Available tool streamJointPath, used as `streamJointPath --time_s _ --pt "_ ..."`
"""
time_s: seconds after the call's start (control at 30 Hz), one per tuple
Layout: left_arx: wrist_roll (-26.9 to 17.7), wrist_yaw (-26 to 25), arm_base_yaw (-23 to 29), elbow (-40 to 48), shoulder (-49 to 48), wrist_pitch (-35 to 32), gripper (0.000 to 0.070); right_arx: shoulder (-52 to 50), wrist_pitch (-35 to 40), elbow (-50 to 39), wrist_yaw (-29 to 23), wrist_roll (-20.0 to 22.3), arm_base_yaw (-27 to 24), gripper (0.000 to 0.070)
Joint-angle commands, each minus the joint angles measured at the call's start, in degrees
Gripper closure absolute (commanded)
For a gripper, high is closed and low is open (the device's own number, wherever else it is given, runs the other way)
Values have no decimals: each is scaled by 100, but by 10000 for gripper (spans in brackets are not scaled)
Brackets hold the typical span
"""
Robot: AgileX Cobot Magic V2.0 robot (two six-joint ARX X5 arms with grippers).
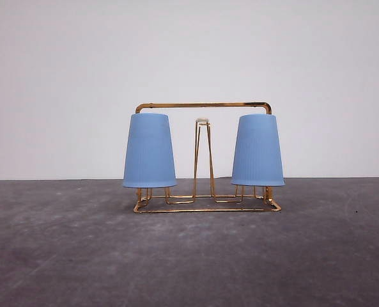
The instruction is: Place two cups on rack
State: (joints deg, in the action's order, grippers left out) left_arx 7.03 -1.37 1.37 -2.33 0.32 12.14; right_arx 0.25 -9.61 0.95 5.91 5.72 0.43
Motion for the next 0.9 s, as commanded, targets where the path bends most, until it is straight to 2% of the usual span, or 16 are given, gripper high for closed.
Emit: streamJointPath --time_s 0.0,0.33,0.57,0.87 --pt "-4 11 2 79 -7 0 678 -4 68 -26 2 -68 13 700" --pt "-4 11 2 79 -7 2 678 -4 -24 -26 -114 -68 15 700" --pt "-4 11 2 79 -7 2 678 -4 -29 -26 -804 -66 15 700" --pt "-5 11 2 79 -7 2 678 -4 67 -24 -787 -66 17 700"
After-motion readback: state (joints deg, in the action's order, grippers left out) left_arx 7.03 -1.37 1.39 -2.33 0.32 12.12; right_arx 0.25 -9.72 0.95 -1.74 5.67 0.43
